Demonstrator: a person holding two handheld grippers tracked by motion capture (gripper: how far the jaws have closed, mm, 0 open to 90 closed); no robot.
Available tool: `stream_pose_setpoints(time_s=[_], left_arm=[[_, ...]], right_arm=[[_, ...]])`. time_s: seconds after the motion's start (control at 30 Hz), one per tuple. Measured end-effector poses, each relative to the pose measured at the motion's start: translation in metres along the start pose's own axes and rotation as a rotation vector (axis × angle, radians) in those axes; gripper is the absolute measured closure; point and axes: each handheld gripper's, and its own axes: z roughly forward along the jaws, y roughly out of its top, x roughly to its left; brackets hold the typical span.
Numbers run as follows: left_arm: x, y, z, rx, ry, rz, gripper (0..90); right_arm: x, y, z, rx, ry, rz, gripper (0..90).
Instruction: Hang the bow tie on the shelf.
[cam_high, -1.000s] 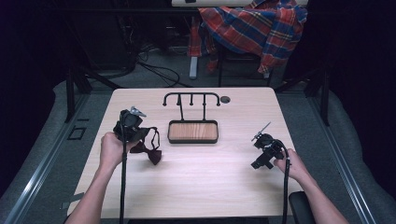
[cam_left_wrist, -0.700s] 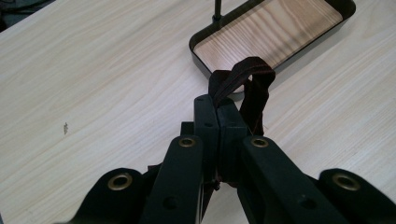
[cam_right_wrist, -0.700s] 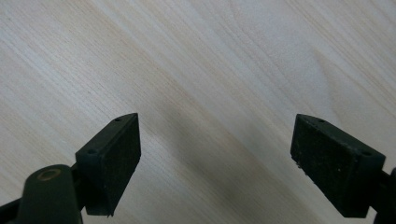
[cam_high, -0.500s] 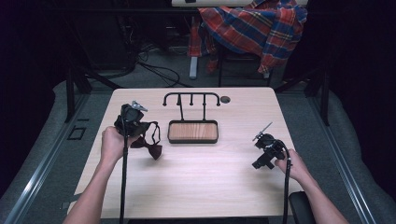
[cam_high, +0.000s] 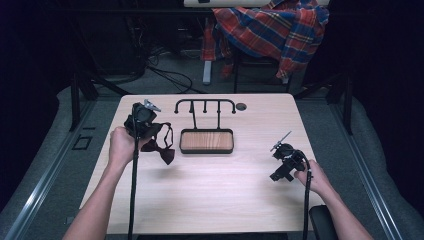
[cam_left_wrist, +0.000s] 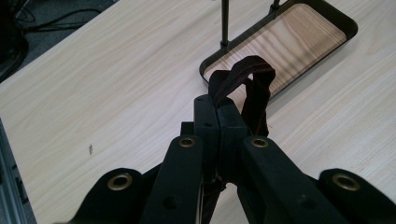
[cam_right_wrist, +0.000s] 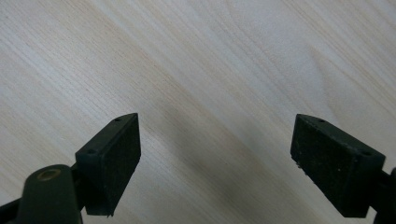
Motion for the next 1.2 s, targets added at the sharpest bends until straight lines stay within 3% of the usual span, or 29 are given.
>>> stream_pose_setpoints(time_s=[0.07, 0.27, 0.4, 0.43, 0.63, 0.9, 1.2], left_arm=[[0.002, 0.005, -0.001, 0.000, 0.005, 0.005, 89.1], [0.002, 0.013, 0.000, -0.007, 0.011, 0.012, 89.1], [0.000, 0.024, -0.001, -0.011, 0.007, 0.028, 89.1], [0.000, 0.026, -0.001, -0.014, 0.012, 0.030, 89.1], [-0.001, 0.035, 0.000, -0.018, 0.012, 0.040, 89.1], [0.000, 0.050, 0.002, -0.029, -0.011, 0.043, 89.1], [0.002, 0.062, 0.012, -0.001, 0.030, 0.072, 89.1]], right_arm=[[-0.003, 0.002, -0.004, 0.055, -0.009, -0.048, 15.9], [-0.001, 0.001, -0.001, 0.026, -0.006, -0.026, 15.9], [-0.002, 0.002, -0.003, 0.052, -0.007, -0.042, 15.9], [-0.001, 0.001, -0.002, 0.028, 0.001, -0.020, 15.9], [-0.002, 0.002, -0.002, 0.041, -0.006, -0.039, 15.9], [-0.001, 0.001, -0.001, 0.030, -0.004, -0.031, 15.9], [-0.002, 0.001, -0.001, 0.032, -0.001, -0.032, 15.9]])
